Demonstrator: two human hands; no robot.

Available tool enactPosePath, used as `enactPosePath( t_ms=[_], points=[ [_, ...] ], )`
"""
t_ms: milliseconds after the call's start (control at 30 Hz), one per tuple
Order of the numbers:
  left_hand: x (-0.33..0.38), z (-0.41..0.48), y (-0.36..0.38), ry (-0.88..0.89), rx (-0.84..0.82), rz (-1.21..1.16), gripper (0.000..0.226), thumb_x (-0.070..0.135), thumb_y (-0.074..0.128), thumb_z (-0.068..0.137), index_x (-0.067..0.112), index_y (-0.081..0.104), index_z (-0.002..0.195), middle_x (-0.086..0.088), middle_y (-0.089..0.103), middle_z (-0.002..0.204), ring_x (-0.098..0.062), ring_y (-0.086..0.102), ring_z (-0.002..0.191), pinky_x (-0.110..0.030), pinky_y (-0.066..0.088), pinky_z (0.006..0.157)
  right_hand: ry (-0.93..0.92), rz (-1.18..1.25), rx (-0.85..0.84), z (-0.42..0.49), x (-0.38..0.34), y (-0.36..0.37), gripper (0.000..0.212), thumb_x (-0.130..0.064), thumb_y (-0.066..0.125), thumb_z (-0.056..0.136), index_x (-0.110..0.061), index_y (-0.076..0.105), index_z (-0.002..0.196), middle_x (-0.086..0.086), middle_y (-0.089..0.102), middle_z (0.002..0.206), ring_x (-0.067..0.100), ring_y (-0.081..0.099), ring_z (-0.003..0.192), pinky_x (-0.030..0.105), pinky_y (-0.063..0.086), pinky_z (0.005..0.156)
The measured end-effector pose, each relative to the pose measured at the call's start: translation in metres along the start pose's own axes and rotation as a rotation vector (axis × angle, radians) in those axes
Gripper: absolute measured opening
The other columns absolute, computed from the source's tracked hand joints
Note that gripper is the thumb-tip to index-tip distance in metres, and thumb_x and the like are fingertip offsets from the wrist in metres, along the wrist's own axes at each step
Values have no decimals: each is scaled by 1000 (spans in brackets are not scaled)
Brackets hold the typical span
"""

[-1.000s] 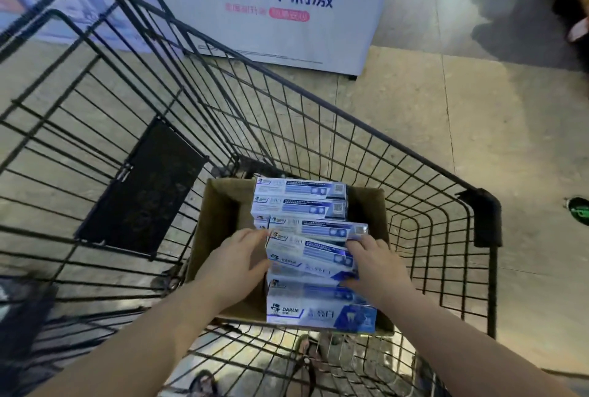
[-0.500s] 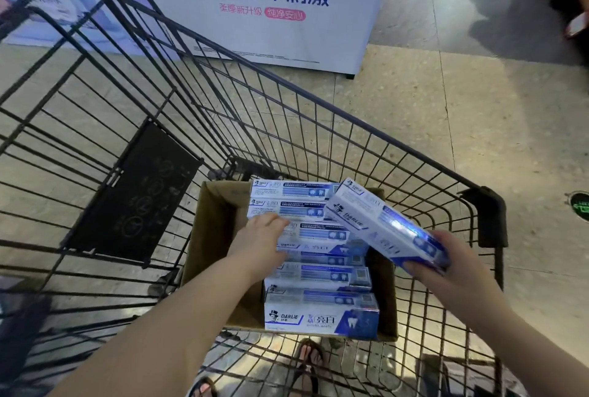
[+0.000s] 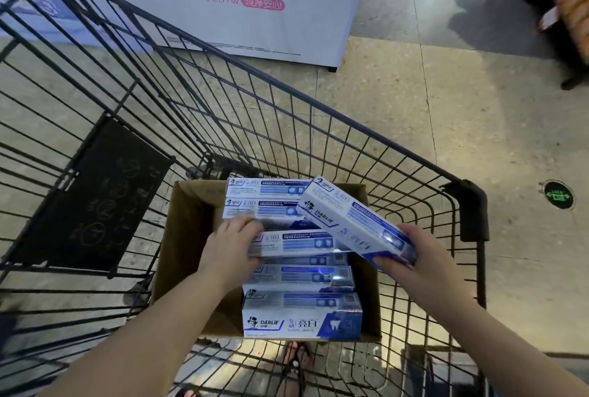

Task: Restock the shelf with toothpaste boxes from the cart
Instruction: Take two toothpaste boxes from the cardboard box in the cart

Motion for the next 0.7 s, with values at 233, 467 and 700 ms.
enactPosePath(
  t_ms=[233, 467, 700],
  points=[
    [15, -39, -49, 27, -48, -408, 49, 23, 70, 79, 39, 47, 119, 23, 48, 110, -1, 50, 102, -22, 47, 85, 10, 98, 93, -29, -34, -25, 58, -28, 75, 72, -27, 44, 121, -13, 57, 106, 10, 59, 98, 36, 56, 79],
    [10, -116, -108, 197, -147, -515, 50, 13, 72, 77, 46, 41, 98, 28, 48, 100, 12, 52, 87, 2, 39, 64, 5, 184, 245, -111, -93, -60, 51, -24, 76, 71, -39, 44, 109, -28, 53, 97, 0, 57, 91, 32, 51, 82],
    [5, -196, -161, 380, -219, -599, 79, 52, 73, 41, 31, 50, 113, 7, 58, 116, -10, 53, 108, -20, 37, 85, 22, 213, 490, -261, -144, -79, 50, -17, 79, 69, -40, 47, 99, -19, 61, 96, -11, 60, 85, 10, 48, 75]
  ],
)
Point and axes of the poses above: each hand's wrist, its own z-axis towards the middle knuckle, its own y-axis out of the palm, x = y × z, the point moved 2 cm from there along z, towards the middle knuckle
